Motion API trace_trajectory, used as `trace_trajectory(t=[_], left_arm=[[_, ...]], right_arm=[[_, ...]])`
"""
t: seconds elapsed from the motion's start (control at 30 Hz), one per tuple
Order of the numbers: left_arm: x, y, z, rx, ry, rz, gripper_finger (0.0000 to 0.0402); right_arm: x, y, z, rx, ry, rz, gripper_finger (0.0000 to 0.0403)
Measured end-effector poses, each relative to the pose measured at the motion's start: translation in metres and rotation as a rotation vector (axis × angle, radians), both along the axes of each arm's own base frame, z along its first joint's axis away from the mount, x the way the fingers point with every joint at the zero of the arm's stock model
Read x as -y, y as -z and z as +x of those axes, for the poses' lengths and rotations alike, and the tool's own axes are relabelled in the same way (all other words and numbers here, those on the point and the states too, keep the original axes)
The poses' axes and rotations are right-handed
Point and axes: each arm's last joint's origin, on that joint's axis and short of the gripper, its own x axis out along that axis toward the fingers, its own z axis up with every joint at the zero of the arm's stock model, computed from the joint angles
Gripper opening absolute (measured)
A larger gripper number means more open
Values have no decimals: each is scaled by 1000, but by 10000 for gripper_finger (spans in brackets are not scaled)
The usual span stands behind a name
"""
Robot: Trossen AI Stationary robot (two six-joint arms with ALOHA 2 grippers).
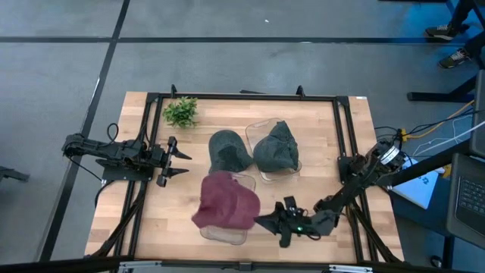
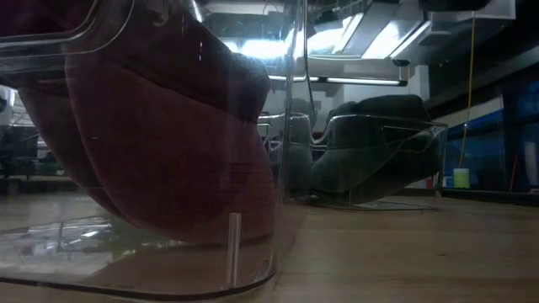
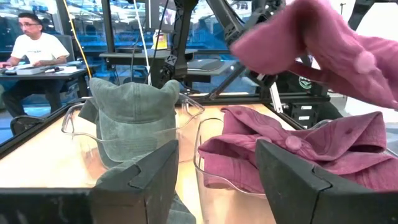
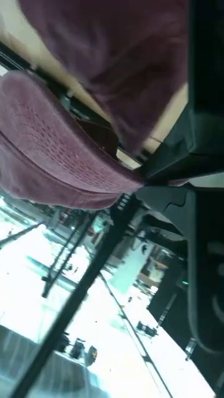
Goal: Pick & Place hat
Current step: Put the red cap into the left transparent bin
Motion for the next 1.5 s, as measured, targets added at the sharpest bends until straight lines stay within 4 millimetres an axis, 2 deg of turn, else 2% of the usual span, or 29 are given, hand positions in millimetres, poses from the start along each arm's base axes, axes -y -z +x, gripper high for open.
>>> trace_trajectory(t=[0.17,0.37,0.5,0.8,1.2,1.33,1.5], left_arm=[[0,0,0,0,0,0,206],[0,0,0,0,0,0,209],[0,0,0,0,0,0,208],[0,0,0,0,0,0,209],[0,0,0,0,0,0,207],[0,0,0,0,0,0,209],[0,0,0,0,0,0,207]], right_arm=[[-9,20,-23,-55,-17,-24,8],[0,42,-34,-107,2,-25,8],[8,45,-29,-112,10,-5,8],[28,41,-2,-111,-61,36,8],[41,65,11,-225,-99,44,24],[41,76,13,-282,-186,-10,54],[40,81,13,-320,-226,-50,131]])
